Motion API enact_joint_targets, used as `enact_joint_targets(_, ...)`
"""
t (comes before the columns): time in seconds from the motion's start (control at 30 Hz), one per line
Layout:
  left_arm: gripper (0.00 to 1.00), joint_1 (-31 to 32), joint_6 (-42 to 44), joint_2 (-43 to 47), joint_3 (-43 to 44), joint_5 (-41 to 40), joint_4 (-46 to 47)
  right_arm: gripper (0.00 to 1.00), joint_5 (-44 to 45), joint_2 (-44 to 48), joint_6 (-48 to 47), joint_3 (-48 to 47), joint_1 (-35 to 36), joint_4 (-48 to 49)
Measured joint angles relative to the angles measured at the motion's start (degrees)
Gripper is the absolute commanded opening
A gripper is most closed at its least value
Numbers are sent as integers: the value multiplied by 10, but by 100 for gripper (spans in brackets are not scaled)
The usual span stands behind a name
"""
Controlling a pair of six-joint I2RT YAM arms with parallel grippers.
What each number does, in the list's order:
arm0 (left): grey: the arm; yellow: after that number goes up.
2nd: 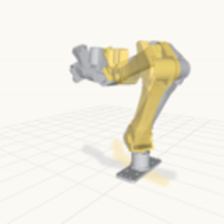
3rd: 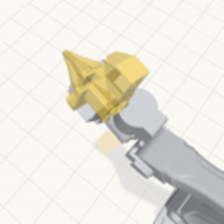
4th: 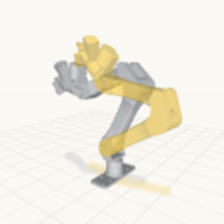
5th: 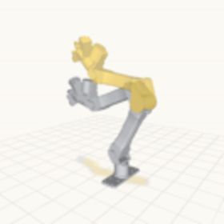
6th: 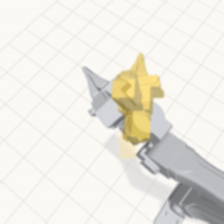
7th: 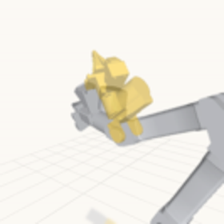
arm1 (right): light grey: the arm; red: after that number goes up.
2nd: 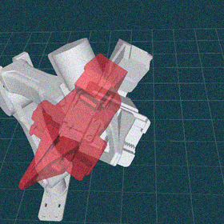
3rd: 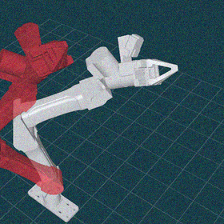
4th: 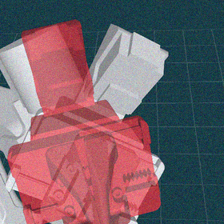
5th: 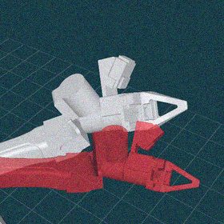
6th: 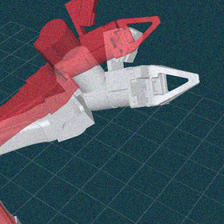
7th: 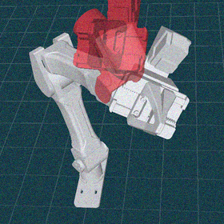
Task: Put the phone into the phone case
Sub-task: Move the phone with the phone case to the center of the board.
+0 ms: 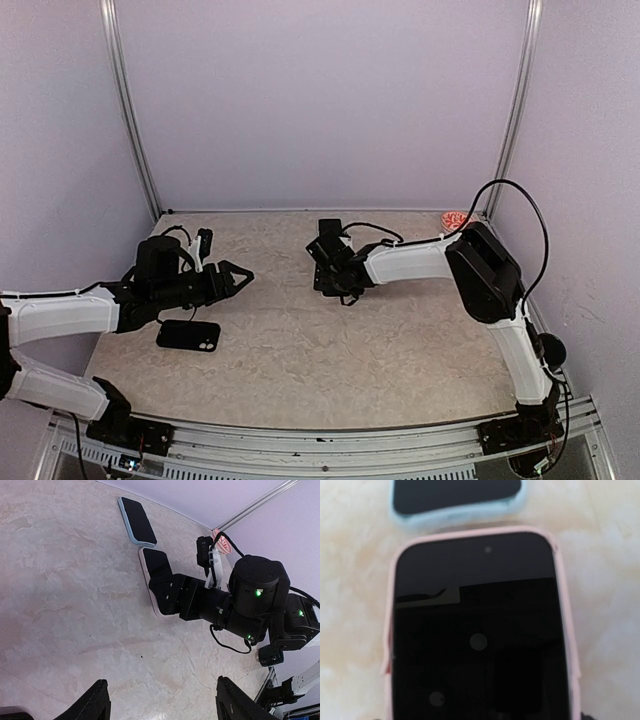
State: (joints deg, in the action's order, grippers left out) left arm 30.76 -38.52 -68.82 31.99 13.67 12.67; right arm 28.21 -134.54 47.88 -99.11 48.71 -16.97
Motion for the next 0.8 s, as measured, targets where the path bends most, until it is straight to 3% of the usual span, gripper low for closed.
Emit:
enact_joint_targets(0.2, 71, 0, 0, 4, -2, 0, 0, 71, -5, 31, -2, 46, 12, 0)
enact_joint_targets(0.47, 71, -1, -1, 5, -2, 0, 5, 98, -9, 36, -15, 51, 14, -9)
enact_joint_targets(0.67, 71, -1, -1, 5, -2, 0, 5, 99, -23, 46, -49, 57, 10, -13)
enact_joint_targets(0.8, 73, -1, 0, 10, -2, -3, -1, 100, -54, 121, -108, 119, 3, 0)
